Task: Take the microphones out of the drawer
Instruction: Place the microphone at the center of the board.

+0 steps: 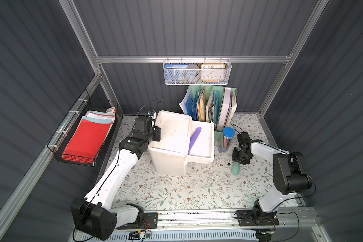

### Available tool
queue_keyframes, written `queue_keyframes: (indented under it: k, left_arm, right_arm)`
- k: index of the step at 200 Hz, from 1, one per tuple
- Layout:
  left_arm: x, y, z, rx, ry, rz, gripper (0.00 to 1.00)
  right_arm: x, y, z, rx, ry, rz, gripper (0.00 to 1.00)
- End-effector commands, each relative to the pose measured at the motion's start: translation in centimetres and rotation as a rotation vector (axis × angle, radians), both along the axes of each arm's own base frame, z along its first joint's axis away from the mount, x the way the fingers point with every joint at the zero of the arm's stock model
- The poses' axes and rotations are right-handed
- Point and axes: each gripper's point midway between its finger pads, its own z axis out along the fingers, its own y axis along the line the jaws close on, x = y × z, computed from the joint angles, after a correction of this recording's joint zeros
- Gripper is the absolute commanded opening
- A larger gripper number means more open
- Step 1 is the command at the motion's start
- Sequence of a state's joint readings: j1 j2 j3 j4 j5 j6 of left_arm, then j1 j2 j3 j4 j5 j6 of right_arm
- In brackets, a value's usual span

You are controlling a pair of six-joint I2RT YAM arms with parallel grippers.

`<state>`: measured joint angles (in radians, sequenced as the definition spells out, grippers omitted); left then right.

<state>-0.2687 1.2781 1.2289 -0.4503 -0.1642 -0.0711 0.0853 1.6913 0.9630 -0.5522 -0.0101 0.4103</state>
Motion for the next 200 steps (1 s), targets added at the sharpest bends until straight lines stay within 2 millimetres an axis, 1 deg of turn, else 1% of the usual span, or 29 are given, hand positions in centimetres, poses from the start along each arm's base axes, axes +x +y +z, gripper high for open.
queue_keyframes:
  k: [1,31,59,92,119,148,176,200]
  left_arm:
    - [-0.6,0.5,-6.0,0.045,0.170,0.013,0.00]
    - [-0.6,0.5,-6.0,0.045,0.170,0.013,0.00]
    - [-0.6,0.5,-5.9,0.045,0.169,0.013,0.00]
    - [-0.6,0.5,-6.0,0.045,0.170,0.011,0.00]
    - [-0.6,0.5,-6.1,0.046,0.172,0.009,0.00]
    - [-0.6,0.5,-6.0,0.045,0.171,0.009,0.00]
    - [-0.6,0.5,-5.9,0.045,0.170,0.012,0.00]
    - [-0.6,0.5,-6.0,0.046,0.170,0.010,0.00]
  right_arm:
    - [-1.2,0.6,-1.9,0.031,0.063,0.008,0.12]
    - [-1.3,0.3,-1.7,0.020,0.057,-0.002,0.34]
    - [-1.2,0.4,-1.3,0.025,0.042,-0.010,0.43]
    - [-0.9,0.5,-0.2,0.037,0.009,-0.021,0.54]
    - [-0.7,0.5,0.8,0.041,-0.018,-0.032,0.57]
    - [-0.8,0.1,2.8,0.027,-0.059,-0.049,0.58]
    - [-1.6,-0.8,5.4,-0.011,-0.110,-0.084,0.59]
    - [-2.2,-1.0,8.4,-0.007,-0.173,-0.106,0.59]
